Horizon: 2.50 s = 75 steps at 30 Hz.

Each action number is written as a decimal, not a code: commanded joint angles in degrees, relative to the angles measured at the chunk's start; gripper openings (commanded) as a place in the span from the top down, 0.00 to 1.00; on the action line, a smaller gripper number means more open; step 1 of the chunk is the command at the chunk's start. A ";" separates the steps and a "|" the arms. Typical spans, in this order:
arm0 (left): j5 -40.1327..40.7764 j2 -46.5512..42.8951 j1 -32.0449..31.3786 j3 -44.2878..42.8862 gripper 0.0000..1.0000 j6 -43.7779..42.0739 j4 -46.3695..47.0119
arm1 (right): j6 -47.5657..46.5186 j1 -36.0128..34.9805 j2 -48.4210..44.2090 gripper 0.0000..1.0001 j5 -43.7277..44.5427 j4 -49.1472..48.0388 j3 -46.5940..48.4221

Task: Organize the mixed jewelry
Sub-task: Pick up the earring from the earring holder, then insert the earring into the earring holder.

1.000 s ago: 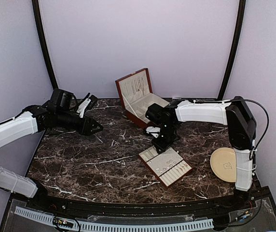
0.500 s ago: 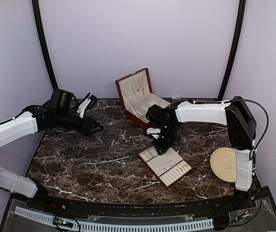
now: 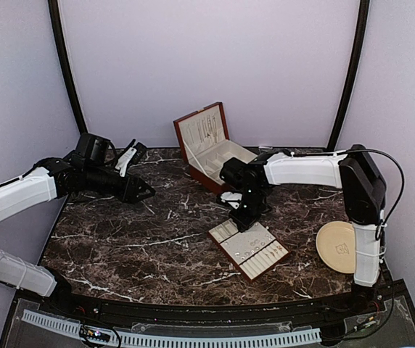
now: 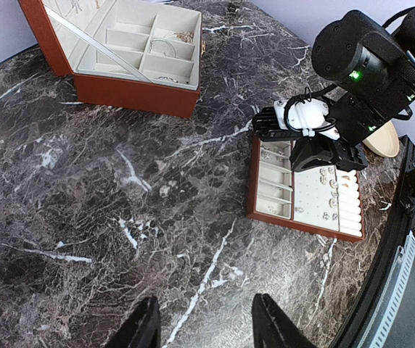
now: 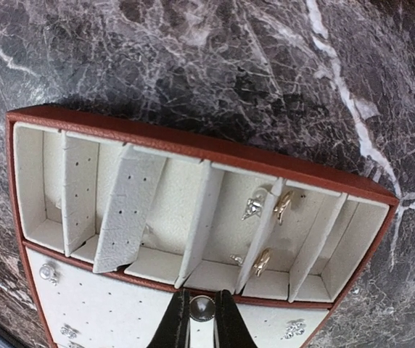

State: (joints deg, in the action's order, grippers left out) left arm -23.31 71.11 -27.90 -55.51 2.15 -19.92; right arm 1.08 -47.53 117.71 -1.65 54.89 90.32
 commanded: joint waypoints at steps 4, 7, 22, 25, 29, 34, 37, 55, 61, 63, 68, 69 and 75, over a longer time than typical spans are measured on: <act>0.06 -1.76 0.24 0.44 0.55 -0.27 0.66 | 3.65 -0.35 -4.59 0.93 -2.39 -5.30 -5.69; 0.30 -1.95 0.21 0.66 0.55 -0.09 1.03 | 5.94 -0.12 -7.50 0.94 -3.04 -9.27 -8.97; 2.20 -4.05 0.22 2.19 0.55 0.54 3.47 | 19.05 0.15 -25.26 0.93 -2.99 -44.07 -33.79; 2.48 -4.23 0.21 2.34 0.55 0.51 3.75 | 19.40 0.15 -26.98 0.93 -1.46 -48.80 -37.01; 2.44 -4.23 0.21 2.35 0.55 0.63 3.75 | 19.40 0.15 -27.05 0.93 -1.46 -53.35 -39.60; 2.65 -4.22 0.21 2.44 0.55 0.57 3.84 | 19.92 0.15 -26.88 0.93 1.43 -58.54 -42.97; 2.55 -4.16 0.21 2.47 0.55 0.58 3.83 | 19.77 0.16 -26.42 0.93 3.20 -59.62 -43.84; 2.48 -4.05 0.22 2.42 0.55 0.65 3.93 | 20.37 0.07 -25.87 0.93 3.07 -62.15 -48.41; 2.35 -3.97 0.22 2.42 0.55 0.63 3.88 | 20.36 0.07 -24.86 0.93 2.93 -63.52 -48.32; 2.36 -4.07 0.22 2.49 0.55 0.58 3.92 | 20.39 0.07 -24.53 0.94 2.79 -63.72 -48.31; 2.41 -4.05 0.26 2.38 0.55 0.62 3.92 | 20.54 0.04 -24.22 0.93 2.41 -64.14 -48.75; 2.36 -4.05 0.22 2.34 0.55 0.63 3.98 | 20.66 0.01 -24.20 0.94 2.36 -64.10 -48.82; 2.21 -4.14 0.23 2.33 0.55 0.66 3.96 | 20.65 0.07 -24.16 0.93 2.72 -64.03 -49.41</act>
State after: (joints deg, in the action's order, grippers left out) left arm -20.58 68.40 -27.90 -53.84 2.66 -17.19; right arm 21.50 -47.48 92.79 1.08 -7.33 41.78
